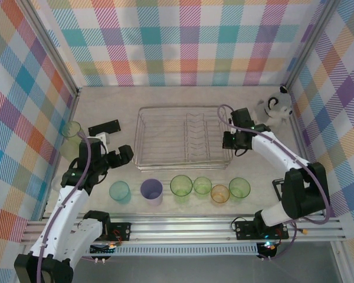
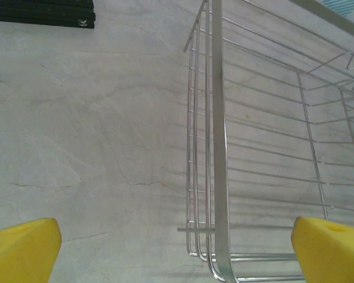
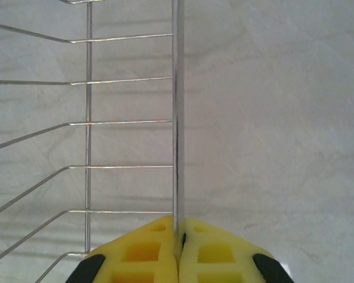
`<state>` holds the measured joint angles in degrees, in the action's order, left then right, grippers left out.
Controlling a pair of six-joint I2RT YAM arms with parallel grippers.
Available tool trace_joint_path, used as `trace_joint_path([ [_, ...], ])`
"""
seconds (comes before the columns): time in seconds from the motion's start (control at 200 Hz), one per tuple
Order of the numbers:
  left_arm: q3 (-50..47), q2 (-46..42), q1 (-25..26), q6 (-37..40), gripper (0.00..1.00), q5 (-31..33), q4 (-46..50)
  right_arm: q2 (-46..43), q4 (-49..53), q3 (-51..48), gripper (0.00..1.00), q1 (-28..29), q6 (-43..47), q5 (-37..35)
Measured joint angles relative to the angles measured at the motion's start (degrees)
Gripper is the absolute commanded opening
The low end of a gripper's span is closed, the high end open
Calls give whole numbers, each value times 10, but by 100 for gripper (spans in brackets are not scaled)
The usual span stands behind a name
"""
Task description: Load the cups into the dish rack
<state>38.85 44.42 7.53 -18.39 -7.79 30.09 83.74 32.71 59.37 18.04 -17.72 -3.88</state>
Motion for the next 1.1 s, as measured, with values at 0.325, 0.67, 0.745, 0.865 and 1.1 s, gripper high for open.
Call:
trace_joint_path([
  [0.325,0,-45,1,0,100,-3,29,-44,17,-31,20,4,-28,3],
  [0.67,0,-60,2,0,100,-3,31,-81,37,-30,48,6,-44,16],
  [0.745,0,-62,2,0,100,-3,34,-96,57,-23,48,7,-46,16],
  [0.865,0,-64,2,0,100,-3,40,-122,91,4,51,7,-49,16],
  [1.1,0,-79,2,0,100,-4,49,-186,160,63,56,10,-61,59],
])
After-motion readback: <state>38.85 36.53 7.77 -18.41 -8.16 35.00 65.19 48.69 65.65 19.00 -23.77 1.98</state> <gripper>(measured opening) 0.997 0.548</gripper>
